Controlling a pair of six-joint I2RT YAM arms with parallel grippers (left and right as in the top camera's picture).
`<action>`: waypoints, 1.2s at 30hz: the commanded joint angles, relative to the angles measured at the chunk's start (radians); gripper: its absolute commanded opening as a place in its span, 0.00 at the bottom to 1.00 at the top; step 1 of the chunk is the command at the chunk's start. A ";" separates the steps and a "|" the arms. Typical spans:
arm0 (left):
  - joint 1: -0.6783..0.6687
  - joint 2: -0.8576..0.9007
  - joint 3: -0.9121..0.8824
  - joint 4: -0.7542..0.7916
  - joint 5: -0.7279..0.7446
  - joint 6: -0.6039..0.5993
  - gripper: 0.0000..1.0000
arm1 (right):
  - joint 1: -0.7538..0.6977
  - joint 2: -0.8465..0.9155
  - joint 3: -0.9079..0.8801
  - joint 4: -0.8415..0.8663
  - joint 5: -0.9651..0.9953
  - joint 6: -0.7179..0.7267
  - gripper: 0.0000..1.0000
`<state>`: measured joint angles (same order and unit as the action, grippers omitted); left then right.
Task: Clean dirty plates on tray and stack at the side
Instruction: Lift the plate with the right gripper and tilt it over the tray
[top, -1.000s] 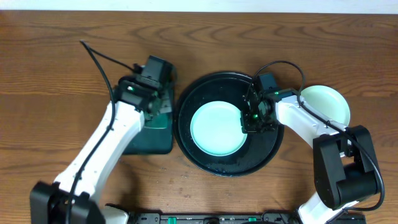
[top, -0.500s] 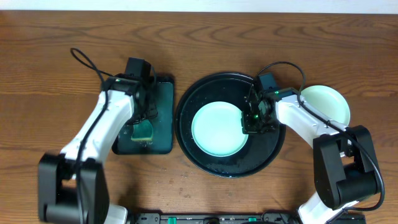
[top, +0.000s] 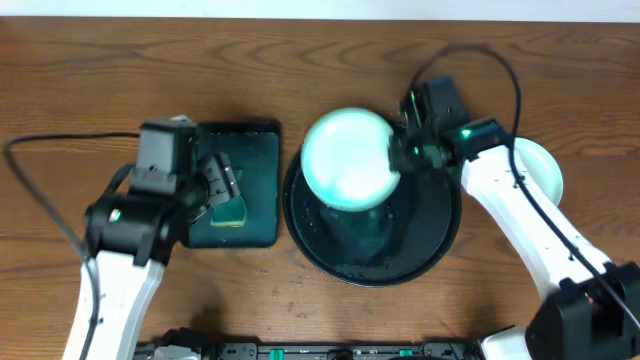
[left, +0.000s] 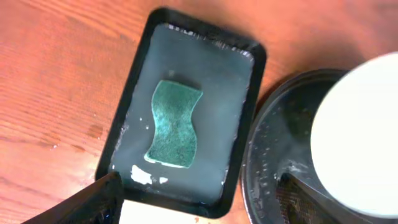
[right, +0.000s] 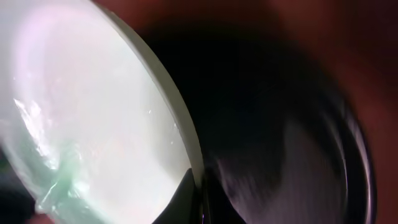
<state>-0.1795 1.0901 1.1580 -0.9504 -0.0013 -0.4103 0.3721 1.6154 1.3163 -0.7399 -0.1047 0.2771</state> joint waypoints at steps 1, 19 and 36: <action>0.004 -0.037 0.019 -0.006 0.002 0.010 0.80 | 0.079 -0.007 0.035 0.093 0.011 -0.002 0.01; 0.004 -0.055 0.019 -0.006 0.002 0.010 0.80 | 0.476 0.140 0.036 0.528 0.620 -0.140 0.01; 0.004 -0.051 0.019 -0.006 0.002 0.010 0.80 | 0.628 0.044 0.036 0.640 0.943 -0.388 0.01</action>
<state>-0.1795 1.0370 1.1580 -0.9546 -0.0013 -0.4103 0.9928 1.6878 1.3407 -0.1093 0.7849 -0.0734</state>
